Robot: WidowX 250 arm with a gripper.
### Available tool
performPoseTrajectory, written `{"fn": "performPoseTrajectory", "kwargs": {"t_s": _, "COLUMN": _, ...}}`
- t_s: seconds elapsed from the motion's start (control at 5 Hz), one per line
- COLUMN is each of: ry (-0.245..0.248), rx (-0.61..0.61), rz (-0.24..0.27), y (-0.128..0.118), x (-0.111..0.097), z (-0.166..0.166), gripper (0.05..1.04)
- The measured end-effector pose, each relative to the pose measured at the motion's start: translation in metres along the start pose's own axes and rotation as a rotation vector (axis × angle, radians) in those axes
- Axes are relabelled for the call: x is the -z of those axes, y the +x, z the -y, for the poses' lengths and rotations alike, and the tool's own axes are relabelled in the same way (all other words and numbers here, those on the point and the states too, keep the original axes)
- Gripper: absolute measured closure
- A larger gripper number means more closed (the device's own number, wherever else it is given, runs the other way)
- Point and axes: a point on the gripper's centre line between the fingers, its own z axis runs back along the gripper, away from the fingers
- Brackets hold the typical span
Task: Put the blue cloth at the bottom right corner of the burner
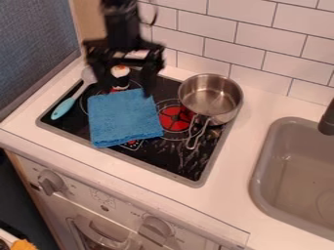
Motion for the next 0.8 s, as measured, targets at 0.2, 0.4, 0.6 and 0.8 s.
{"fn": "performPoseTrajectory", "kwargs": {"t_s": 0.2, "ry": 0.026, "rx": -0.081, "rz": 0.051, "y": 0.004, "x": 0.016, "z": -0.006, "gripper": 0.082}}
{"fn": "performPoseTrajectory", "kwargs": {"t_s": 0.4, "ry": 0.04, "rx": -0.122, "rz": 0.078, "y": 0.015, "x": 0.035, "z": -0.008, "gripper": 0.082}}
{"fn": "performPoseTrajectory", "kwargs": {"t_s": 0.6, "ry": 0.047, "rx": -0.115, "rz": 0.086, "y": 0.026, "x": 0.047, "z": -0.013, "gripper": 0.082}}
{"fn": "performPoseTrajectory", "kwargs": {"t_s": 0.8, "ry": 0.066, "rx": -0.116, "rz": 0.078, "y": 0.032, "x": 0.061, "z": -0.016, "gripper": 0.082}}
